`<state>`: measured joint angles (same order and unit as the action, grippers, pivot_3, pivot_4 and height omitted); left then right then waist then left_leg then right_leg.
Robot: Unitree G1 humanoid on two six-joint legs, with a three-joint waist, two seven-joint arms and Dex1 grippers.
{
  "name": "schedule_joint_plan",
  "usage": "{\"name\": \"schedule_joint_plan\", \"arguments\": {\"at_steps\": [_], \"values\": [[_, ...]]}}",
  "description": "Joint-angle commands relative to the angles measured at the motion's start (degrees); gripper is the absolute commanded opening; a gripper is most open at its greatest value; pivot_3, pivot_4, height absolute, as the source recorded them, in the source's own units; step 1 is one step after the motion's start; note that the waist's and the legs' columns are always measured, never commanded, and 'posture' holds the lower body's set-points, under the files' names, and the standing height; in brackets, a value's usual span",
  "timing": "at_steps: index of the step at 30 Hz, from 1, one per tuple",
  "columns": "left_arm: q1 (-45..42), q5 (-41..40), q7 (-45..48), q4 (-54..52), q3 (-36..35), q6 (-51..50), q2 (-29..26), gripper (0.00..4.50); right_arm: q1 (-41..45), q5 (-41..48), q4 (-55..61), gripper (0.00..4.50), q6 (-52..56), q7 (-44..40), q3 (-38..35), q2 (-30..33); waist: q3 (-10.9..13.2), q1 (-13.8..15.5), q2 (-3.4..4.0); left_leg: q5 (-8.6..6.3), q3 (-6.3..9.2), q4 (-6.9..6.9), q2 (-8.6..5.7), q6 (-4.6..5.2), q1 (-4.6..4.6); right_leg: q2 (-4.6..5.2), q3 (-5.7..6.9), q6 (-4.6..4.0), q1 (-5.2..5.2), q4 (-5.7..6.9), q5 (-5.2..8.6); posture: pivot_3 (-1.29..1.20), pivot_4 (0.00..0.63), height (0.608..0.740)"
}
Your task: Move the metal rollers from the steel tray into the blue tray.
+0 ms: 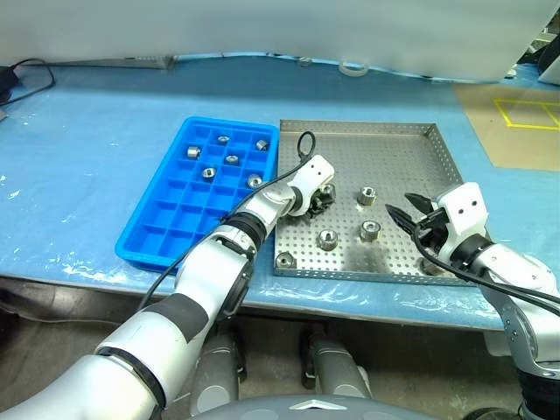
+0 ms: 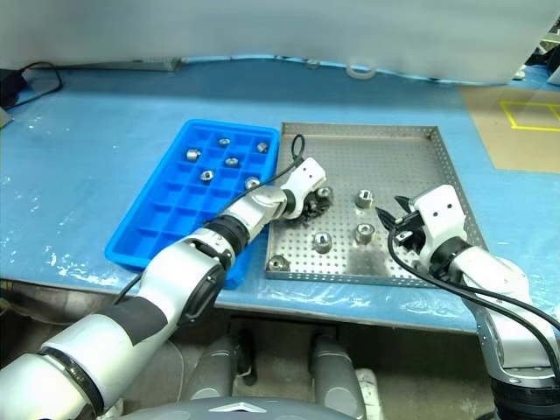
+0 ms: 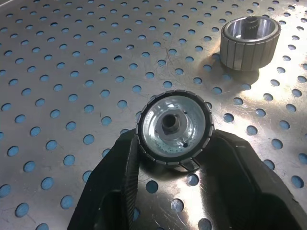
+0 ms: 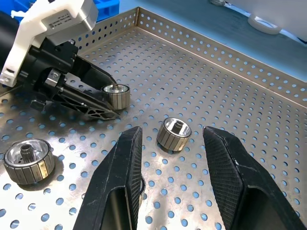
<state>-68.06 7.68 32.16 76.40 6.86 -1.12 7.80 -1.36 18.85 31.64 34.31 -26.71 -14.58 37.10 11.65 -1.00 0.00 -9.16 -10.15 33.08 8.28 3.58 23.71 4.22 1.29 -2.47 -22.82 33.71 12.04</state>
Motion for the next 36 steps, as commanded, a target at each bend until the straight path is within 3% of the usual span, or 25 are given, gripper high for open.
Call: {"name": "schedule_joint_plan", "arguments": {"at_steps": [1,10,14,17,24,29,36], "values": [[0.5,0.9,2.1,-0.3,0.2,0.4,0.3,1.86,0.0,-0.4,2.2,2.02,-1.1,0.4,-1.8,0.1,0.0,0.0,0.01,0.0,0.0,0.0,0.0,0.0,0.0,0.0,0.0,0.0,0.0,0.0,0.0,-0.47,0.15,0.74],[0.2,-1.6,5.7,-3.5,-2.5,6.5,-2.0,1.86,1.5,0.9,2.9,2.02,-1.0,-0.2,-0.9,-0.2,0.0,-0.1,0.02,-0.02,0.0,-0.01,0.0,0.04,0.01,0.01,0.02,0.0,-0.01,-0.03,0.0,-0.45,0.15,0.74],[1.7,-8.4,15.7,-12.8,-6.8,7.6,-6.3,1.86,5.5,4.5,4.8,2.02,0.4,-2.6,-0.6,1.0,0.0,-0.3,0.05,-0.02,0.0,-0.01,0.0,0.04,0.1,0.01,0.02,0.0,-0.13,-0.01,-0.01,-0.42,0.15,0.74],[4.6,-15.0,16.6,-24.5,-11.1,0.9,-9.2,1.86,8.6,4.6,4.2,2.02,0.4,-4.7,1.2,2.8,0.0,-0.2,0.09,-0.02,0.0,-0.03,0.04,0.04,0.08,0.01,0.05,0.0,-0.14,0.02,-0.01,-0.39,0.15,0.74],[22.3,-24.3,13.8,-63.0,-14.2,-21.9,-19.6,1.86,20.9,4.6,-3.1,2.02,-1.7,-10.7,9.7,1.9,-0.1,0.0,0.2,0.02,-0.02,-0.09,0.15,-0.01,0.08,0.0,0.15,-0.03,-0.17,0.1,0.0,-0.24,0.15,0.74],[37.3,-37.1,8.6,-88.7,-22.2,-36.2,-24.9,1.86,30.3,0.8,-15.3,2.02,-7.8,-14.8,19.4,-4.1,0.0,1.6,0.23,0.05,0.0,-0.02,0.21,-0.1,0.21,0.01,0.26,-0.03,-0.23,0.17,0.0,-0.07,0.15,0.74],[58.7,-40.6,5.5,-103.3,-28.5,-39.1,-32.5,1.86,39.1,-1.3,-28.9,2.02,-14.5,-22.8,26.8,-12.1,0.0,4.2,0.26,0.04,0.0,-0.09,0.3,-0.43,0.22,0.0,0.36,-0.03,-0.28,0.24,0.0,0.14,0.15,0.74]]}}
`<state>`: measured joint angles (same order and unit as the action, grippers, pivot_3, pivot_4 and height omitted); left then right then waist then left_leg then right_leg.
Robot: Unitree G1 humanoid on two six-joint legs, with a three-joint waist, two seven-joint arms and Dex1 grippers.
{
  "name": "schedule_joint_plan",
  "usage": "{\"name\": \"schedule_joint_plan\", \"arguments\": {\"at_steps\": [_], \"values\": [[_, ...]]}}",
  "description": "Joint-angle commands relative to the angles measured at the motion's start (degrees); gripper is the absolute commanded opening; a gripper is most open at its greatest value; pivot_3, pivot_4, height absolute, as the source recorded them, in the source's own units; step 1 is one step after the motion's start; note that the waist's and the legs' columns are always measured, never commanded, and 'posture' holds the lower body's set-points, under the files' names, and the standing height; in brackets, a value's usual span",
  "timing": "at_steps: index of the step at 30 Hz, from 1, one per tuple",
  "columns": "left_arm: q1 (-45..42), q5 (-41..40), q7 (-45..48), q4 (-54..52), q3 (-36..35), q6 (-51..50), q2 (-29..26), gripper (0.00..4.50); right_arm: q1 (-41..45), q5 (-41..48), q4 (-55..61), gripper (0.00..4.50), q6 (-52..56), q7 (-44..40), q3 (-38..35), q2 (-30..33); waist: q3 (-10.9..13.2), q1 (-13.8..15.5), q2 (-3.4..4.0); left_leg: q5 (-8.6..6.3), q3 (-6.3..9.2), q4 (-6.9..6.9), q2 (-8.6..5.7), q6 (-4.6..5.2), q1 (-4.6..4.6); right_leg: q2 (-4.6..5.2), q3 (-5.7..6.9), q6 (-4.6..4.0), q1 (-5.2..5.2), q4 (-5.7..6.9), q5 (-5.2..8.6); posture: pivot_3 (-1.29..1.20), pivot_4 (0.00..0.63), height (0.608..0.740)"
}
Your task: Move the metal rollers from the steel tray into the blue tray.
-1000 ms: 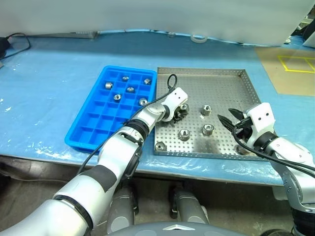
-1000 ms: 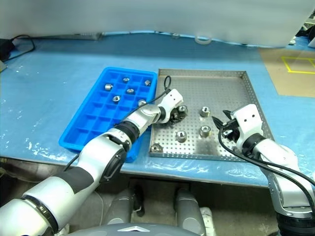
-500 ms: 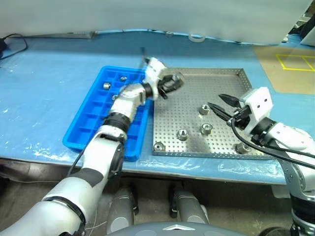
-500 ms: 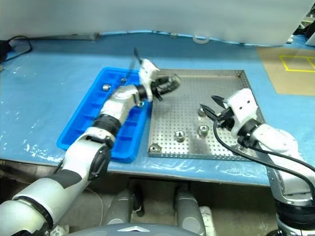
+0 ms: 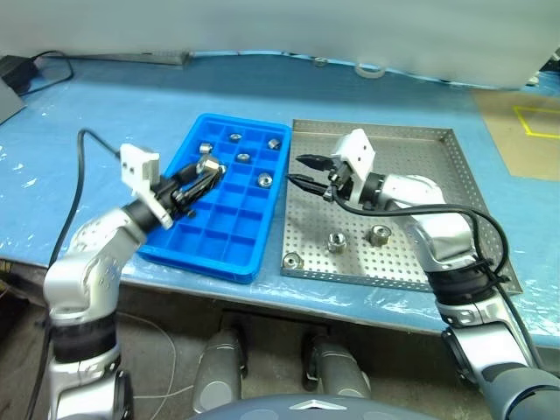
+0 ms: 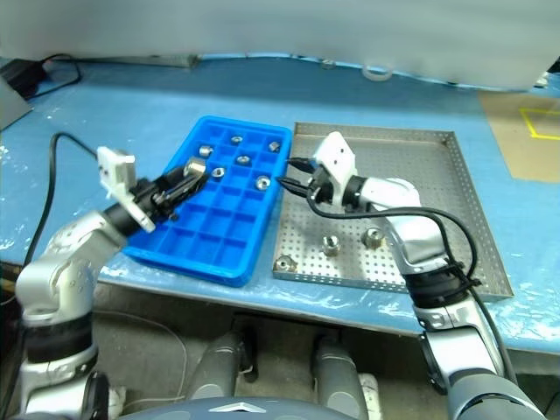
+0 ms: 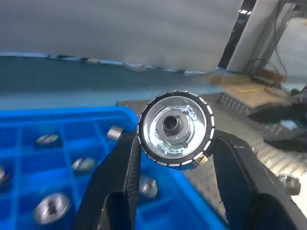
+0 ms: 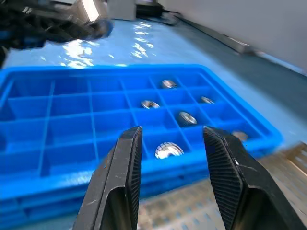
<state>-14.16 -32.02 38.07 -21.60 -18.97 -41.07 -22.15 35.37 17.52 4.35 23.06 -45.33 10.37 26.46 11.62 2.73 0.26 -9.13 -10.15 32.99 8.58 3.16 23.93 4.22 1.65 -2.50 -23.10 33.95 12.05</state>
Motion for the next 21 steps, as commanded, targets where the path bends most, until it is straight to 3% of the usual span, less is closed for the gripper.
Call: {"name": "schedule_joint_plan", "arguments": {"at_steps": [1,7,12,15,21], "values": [[7.2,-0.5,-0.7,-6.0,-3.3,1.6,-3.3,1.86,3.0,-0.3,-3.0,2.02,-4.1,-5.7,2.6,-1.9,0.0,1.1,-0.01,0.0,-0.01,-0.01,0.01,-0.01,0.0,0.0,0.01,0.0,0.0,0.0,0.0,0.17,0.15,0.74],[11.4,2.2,-8.3,-5.4,-6.9,7.3,-2.6,1.86,4.7,-0.7,-7.1,2.02,-6.6,-11.0,2.9,-2.3,0.0,4.8,-0.01,0.06,-0.03,-0.02,0.01,-0.11,-0.01,0.02,0.01,0.01,0.09,0.0,0.0,0.24,0.15,0.74],[11.6,5.4,-11.9,-4.2,-2.1,10.7,-0.7,1.86,4.6,-1.2,-7.5,2.02,-6.8,-11.6,2.9,-2.9,0.0,5.9,-0.04,0.12,-0.02,-0.02,0.01,-0.21,-0.11,0.04,0.0,0.03,0.12,0.1,0.0,0.25,0.15,0.74],[9.0,10.4,-14.5,-0.2,1.7,13.8,-0.7,1.86,4.6,-1.6,-7.5,2.02,-6.5,-11.1,2.6,-3.2,0.0,6.0,-0.05,0.19,-0.01,-0.13,0.05,-0.32,-0.11,0.03,0.0,0.05,0.04,0.17,0.01,0.24,0.15,0.74],[3.2,12.7,-17.0,5.3,4.3,15.7,0.3,1.86,3.3,-2.8,-6.8,2.02,-6.3,-9.4,1.6,-2.5,0.0,5.9,-0.09,0.37,-0.01,-0.14,0.07,-0.57,-0.1,0.02,-0.02,0.16,-0.26,0.69,0.09,0.21,0.15,0.74]]}}
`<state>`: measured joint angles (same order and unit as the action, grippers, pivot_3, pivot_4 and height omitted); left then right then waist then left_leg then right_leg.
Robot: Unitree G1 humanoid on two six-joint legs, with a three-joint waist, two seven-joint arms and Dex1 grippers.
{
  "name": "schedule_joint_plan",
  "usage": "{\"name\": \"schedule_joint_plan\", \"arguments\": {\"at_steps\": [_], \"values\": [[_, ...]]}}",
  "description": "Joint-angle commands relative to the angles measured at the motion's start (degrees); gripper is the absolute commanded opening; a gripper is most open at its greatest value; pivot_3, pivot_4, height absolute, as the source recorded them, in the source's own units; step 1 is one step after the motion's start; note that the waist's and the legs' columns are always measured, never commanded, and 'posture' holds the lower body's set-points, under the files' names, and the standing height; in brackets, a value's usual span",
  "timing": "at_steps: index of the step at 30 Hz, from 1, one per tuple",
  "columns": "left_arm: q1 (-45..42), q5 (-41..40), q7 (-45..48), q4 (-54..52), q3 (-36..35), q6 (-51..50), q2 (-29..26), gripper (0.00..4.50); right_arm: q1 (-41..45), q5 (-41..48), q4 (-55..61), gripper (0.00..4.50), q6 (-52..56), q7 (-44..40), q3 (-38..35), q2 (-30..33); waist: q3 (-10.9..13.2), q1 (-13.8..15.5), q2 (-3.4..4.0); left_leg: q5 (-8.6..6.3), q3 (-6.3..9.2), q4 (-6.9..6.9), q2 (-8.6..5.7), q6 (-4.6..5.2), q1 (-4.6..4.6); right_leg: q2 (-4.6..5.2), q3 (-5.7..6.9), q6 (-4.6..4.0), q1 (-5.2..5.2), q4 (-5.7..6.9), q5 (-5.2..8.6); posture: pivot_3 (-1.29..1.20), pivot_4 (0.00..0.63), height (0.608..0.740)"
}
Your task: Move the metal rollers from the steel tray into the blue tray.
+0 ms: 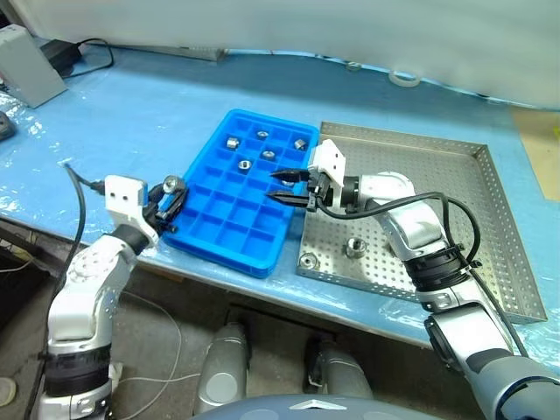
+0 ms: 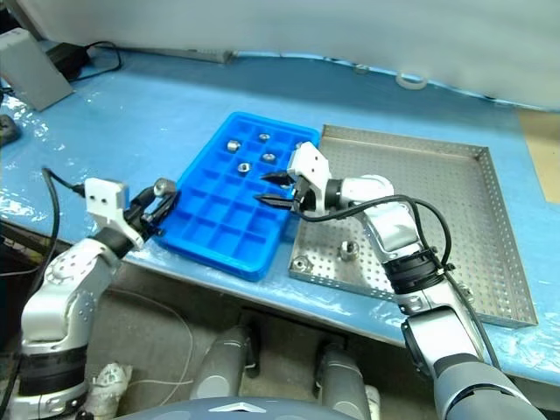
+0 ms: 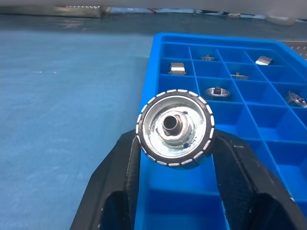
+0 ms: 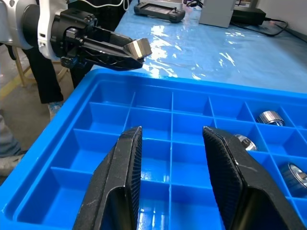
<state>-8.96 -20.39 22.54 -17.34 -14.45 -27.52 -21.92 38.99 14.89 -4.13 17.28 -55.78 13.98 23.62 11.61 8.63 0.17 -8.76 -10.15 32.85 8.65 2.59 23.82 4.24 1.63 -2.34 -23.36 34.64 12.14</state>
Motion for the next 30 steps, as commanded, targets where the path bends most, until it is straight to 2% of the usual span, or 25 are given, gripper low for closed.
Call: {"name": "schedule_joint_plan", "arguments": {"at_steps": [1,15,27,30], "values": [[-2.7,1.1,-1.8,2.0,-0.3,2.6,0.2,1.86,-0.5,-0.3,1.7,2.02,-0.4,1.5,-2.2,0.4,0.0,0.0,0.0,0.02,0.0,0.0,0.02,-0.02,0.0,-0.01,0.0,0.0,-0.03,0.04,0.0,0.21,0.15,0.74],[-10.5,2.7,-1.0,12.7,4.5,6.0,2.1,1.86,-2.3,-2.1,2.9,2.02,-0.2,4.7,-3.2,0.7,0.0,-0.3,-0.01,0.06,0.0,0.02,0.03,-0.05,0.02,-0.03,0.0,-0.01,-0.05,0.09,0.0,0.16,0.15,0.74],[-13.3,3.7,-4.4,18.8,4.2,4.2,3.1,1.86,-3.4,-3.4,3.3,2.02,-0.6,5.9,-3.5,1.0,0.0,-0.5,-0.01,0.07,0.0,0.06,0.04,-0.03,0.01,-0.03,0.0,-0.02,-0.04,0.12,0.0,0.14,0.15,0.74],[-13.2,4.7,-4.9,19.9,4.3,4.6,2.5,2.86,-3.7,-3.6,3.1,2.02,-0.8,6.2,-3.6,1.2,0.0,-1.1,-0.02,0.07,0.0,0.07,0.03,-0.03,0.01,-0.03,0.0,-0.02,-0.04,0.13,0.0,0.14,0.15,0.74]]}}
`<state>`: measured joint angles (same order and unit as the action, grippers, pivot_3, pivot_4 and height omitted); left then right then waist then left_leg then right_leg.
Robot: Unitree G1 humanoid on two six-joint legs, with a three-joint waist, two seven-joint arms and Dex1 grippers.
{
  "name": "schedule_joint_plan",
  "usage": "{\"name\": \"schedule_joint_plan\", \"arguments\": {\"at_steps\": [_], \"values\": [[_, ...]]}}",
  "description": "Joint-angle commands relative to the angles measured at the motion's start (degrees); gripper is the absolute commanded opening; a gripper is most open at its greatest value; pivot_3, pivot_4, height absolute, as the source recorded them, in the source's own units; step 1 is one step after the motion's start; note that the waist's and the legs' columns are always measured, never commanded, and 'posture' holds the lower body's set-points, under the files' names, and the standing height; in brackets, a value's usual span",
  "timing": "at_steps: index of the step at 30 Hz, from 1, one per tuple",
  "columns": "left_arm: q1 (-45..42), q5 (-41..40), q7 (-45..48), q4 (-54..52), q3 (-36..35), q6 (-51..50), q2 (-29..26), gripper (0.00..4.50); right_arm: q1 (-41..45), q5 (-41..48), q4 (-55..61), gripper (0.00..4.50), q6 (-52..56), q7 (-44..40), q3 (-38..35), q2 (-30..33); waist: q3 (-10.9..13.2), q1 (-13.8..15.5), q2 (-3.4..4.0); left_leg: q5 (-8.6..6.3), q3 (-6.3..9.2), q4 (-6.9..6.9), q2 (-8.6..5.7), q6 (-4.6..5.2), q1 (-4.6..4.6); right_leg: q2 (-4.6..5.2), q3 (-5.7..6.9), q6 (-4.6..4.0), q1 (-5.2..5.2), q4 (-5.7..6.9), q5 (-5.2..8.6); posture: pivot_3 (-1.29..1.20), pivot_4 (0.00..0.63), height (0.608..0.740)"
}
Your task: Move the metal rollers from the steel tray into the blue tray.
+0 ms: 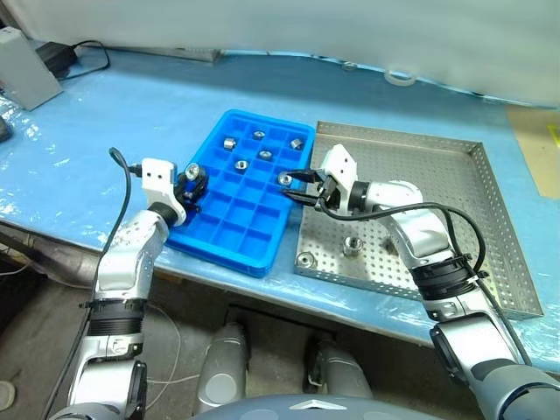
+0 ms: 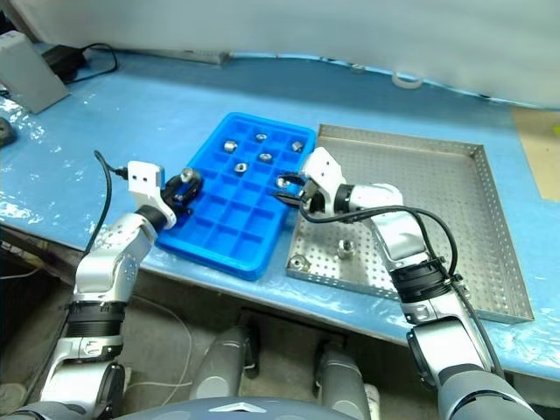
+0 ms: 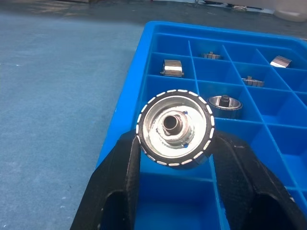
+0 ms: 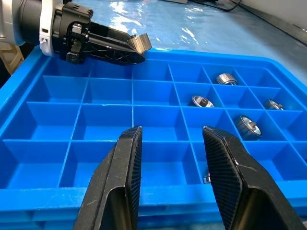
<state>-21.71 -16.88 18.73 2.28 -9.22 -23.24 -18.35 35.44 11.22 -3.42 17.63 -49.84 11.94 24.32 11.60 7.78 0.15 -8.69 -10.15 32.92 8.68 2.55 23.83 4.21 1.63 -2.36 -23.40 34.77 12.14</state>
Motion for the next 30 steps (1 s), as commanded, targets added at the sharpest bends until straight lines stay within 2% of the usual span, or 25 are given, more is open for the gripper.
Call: {"name": "schedule_joint_plan", "arguments": {"at_steps": [1,3,11,13,21,26,30], "values": [[-0.5,1.1,-0.9,0.0,-0.8,0.3,-1.1,3.15,-0.2,0.1,2.4,2.02,-1.1,0.3,-1.6,0.5,0.0,-0.4,-0.01,0.0,0.0,0.01,0.0,0.0,-0.01,0.0,0.0,0.0,0.01,0.0,0.0,0.14,0.15,0.74],[-0.7,0.7,-0.5,-0.7,-0.9,0.2,-1.1,3.78,-0.3,0.1,2.6,2.02,-1.0,0.5,-1.7,0.5,0.0,-0.9,-0.01,0.0,0.0,0.01,0.01,0.0,-0.02,0.0,0.0,0.0,0.02,0.01,0.0,0.14,0.15,0.74],[-2.2,-8.4,8.7,-6.5,-1.4,-1.1,-1.6,3.78,-2.2,2.1,6.7,2.02,1.6,1.2,-4.7,2.5,0.0,-0.5,-0.01,-0.01,-0.01,0.04,0.02,0.03,0.02,-0.02,0.01,-0.01,0.01,0.0,0.0,0.12,0.15,0.74],[-3.1,-10.6,12.3,-6.9,-0.5,-2.3,-2.3,3.78,-3.0,2.8,7.3,2.02,2.6,1.3,-6.5,3.6,0.0,-0.5,-0.01,-0.02,-0.02,0.05,0.01,0.05,0.03,-0.01,0.01,-0.01,0.01,-0.01,0.0,0.04,0.15,0.74],[-11.2,-12.5,28.1,-1.6,8.2,-4.7,-3.6,3.78,-9.8,3.8,13.6,2.02,6.2,4.6,-13.9,9.0,0.0,-1.4,0.0,0.01,-0.11,0.08,0.01,0.05,-0.11,0.0,-0.06,-0.01,0.12,0.03,0.0,-0.1,0.15,0.74],[-19.1,-10.7,37.9,5.9,16.7,-4.0,-0.2,3.78,-16.5,4.3,20.6,2.02,9.5,8.6,-20.0,11.1,0.0,-3.2,0.01,0.0,-0.17,0.06,0.01,0.08,-0.12,0.0,-0.11,-0.01,0.11,0.0,0.0,-0.24,0.15,0.74],[-23.1,-6.2,45.0,14.8,23.3,-1.0,2.4,3.78,-21.8,4.8,26.5,2.02,12.2,12.2,-24.0,11.3,0.0,-5.0,0.04,-0.04,-0.23,0.06,0.01,0.15,-0.13,0.0,-0.15,0.0,0.11,-0.06,0.0,-0.32,0.15,0.74]]}}
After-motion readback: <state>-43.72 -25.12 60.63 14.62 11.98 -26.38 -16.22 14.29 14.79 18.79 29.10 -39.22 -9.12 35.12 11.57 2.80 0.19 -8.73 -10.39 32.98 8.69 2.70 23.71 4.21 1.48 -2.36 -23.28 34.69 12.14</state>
